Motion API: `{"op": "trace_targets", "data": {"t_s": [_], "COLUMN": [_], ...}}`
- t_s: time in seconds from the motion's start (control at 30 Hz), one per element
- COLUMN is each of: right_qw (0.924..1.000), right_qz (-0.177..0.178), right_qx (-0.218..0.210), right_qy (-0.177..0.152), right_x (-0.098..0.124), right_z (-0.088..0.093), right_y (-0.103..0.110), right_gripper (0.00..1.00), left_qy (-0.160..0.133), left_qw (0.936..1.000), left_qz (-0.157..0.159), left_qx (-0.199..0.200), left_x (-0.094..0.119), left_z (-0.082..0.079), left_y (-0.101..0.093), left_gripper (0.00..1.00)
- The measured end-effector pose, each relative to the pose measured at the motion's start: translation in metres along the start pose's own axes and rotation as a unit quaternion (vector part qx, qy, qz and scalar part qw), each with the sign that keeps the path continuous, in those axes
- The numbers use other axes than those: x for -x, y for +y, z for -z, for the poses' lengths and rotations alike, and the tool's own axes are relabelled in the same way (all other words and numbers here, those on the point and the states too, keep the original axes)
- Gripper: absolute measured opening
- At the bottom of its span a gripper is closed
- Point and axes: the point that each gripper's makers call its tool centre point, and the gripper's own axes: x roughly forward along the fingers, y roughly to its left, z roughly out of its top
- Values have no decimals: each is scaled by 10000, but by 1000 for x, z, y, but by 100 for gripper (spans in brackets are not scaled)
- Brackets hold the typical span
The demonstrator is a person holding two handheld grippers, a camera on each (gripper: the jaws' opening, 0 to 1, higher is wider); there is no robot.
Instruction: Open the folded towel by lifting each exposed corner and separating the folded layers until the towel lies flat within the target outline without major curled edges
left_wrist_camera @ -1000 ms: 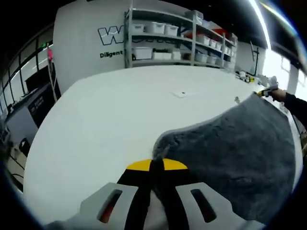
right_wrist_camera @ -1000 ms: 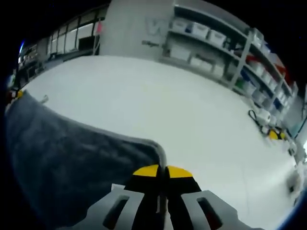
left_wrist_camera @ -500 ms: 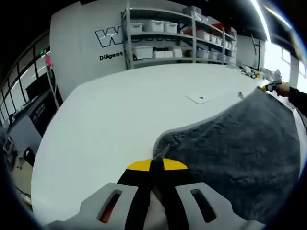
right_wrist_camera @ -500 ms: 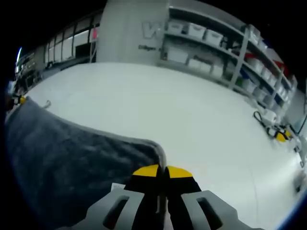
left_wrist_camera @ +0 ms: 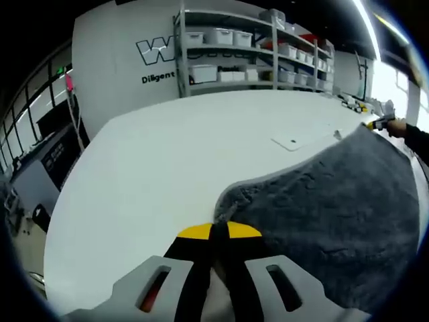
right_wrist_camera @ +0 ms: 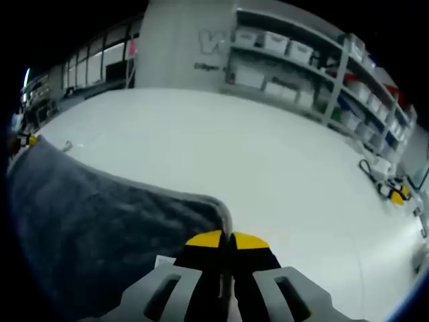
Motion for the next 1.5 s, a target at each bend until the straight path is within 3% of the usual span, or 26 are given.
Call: {"op": "trace_targets", "data": {"t_s": [0.2, 0.47, 0.57, 0.6, 0.63, 0.67, 0.8, 0.83, 0.9, 0.97, 1.07, 1.13, 1.2, 1.33, 1.5], "right_qw": [10000, 9995, 10000, 10000, 9997, 9993, 9979, 9966, 9954, 9942, 9943, 9932, 9920, 9894, 9865], "right_qz": [27, -116, -45, 33, 136, 173, 416, 489, 714, 645, 519, 477, 385, 313, 238], "right_qx": [48, -294, -76, 39, 128, 239, 261, 273, 296, 378, 350, 343, 209, 19, -33], "right_qy": [-4, -1, -20, -63, -125, -235, -427, -605, -569, -771, -867, -1005, -1187, -1417, -1617], "right_x": [1, -1, -2, -2, -2, -2, 5, 7, 15, 25, 34, 44, 56, 80, 117], "right_z": [-1, -1, -2, -3, -6, -10, -18, -25, -25, -31, -35, -39, -44, -45, -34], "right_y": [1, -1, -1, -3, -6, -8, -19, -22, -32, -30, -23, -17, -11, -5, 3], "right_gripper": [0, 0, 2, 4, 10, 24, 82, 99, 100, 100, 100, 100, 100, 100, 100], "left_qy": [-25, -76, -132, -207, -237, -238, -277, -364, -496, -602, -883, -866, -763, -851, -978], "left_qw": [10000, 9992, 9988, 9981, 9979, 9980, 9980, 9978, 9973, 9973, 9949, 9950, 9960, 9949, 9936], "left_qz": [11, 113, 130, 114, 78, 75, -95, -141, -397, -319, -134, -154, -232, -170, -95], "left_qx": [27, 382, 460, 569, 598, 584, 554, 532, 371, 274, 459, 481, 395, 507, 552], "left_x": [6, 0, 1, 2, 2, 4, 4, 5, 15, 24, 36, 41, 49, 67, 98], "left_z": [0, -3, -3, -4, -4, -3, 0, -2, -8, -14, -27, -28, -26, -25, -15], "left_y": [-12, 0, -2, -1, 0, 1, 20, 24, 35, 31, 22, 19, 13, 1, -15], "left_gripper": [3, 4, 11, 20, 29, 38, 95, 99, 100, 100, 100, 100, 100, 100, 100]}}
